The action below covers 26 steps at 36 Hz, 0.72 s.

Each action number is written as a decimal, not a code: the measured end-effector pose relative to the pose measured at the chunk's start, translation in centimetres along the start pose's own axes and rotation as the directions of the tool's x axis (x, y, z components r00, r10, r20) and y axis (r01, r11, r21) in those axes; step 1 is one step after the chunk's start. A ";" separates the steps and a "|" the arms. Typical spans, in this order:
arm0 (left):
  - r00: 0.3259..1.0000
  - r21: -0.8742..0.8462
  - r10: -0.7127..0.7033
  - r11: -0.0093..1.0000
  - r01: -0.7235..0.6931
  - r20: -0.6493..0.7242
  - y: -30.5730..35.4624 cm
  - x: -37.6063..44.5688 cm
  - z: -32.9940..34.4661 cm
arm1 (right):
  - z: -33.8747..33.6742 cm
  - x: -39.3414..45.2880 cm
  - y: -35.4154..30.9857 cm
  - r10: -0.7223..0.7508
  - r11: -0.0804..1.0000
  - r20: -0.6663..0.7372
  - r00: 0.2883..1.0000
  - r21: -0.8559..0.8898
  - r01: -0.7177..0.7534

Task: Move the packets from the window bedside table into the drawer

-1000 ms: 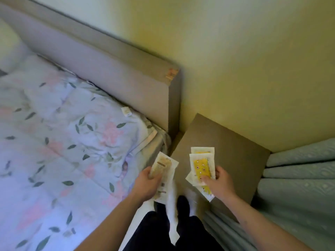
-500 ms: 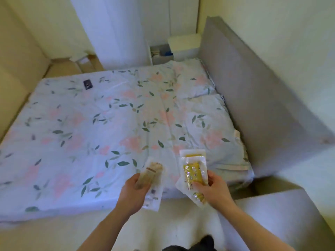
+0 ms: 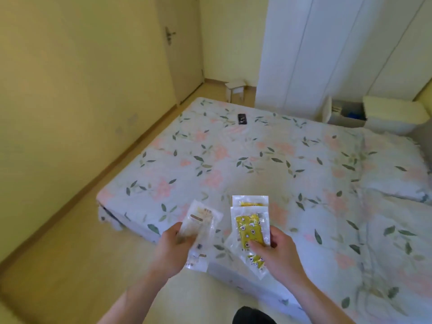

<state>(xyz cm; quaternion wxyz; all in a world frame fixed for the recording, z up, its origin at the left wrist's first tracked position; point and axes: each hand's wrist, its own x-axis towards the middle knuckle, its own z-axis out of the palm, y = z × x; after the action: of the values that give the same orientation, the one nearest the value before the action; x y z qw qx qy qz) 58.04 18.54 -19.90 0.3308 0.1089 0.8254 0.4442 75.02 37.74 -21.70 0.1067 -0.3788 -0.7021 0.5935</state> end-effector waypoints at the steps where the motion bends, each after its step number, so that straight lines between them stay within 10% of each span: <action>1: 0.999 -0.007 0.017 1.000 -0.017 -0.032 -0.1 0.5 -1.3 | 1.0 1.1 -0.9 -0.009 1.000 0.020 1.000 -0.013 0.009; 11: 0.924 -0.145 -0.075 0.989 0.022 -0.374 -2.4 6.4 -14.4 | 14.3 13.6 -9.7 -0.122 0.984 0.329 0.936 -0.081 0.157; 26: 0.625 -0.433 -0.336 0.901 -0.005 -0.705 -9.0 7.5 -33.6 | 41.9 22.5 -22.4 -0.200 0.922 0.754 0.626 -0.071 0.381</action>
<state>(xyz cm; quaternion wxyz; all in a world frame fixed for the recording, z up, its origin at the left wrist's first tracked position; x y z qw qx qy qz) 31.79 -5.32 -17.51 0.0055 -0.2364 0.7859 0.5713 25.28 20.82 -19.35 -0.1323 0.0010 -0.7991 0.5865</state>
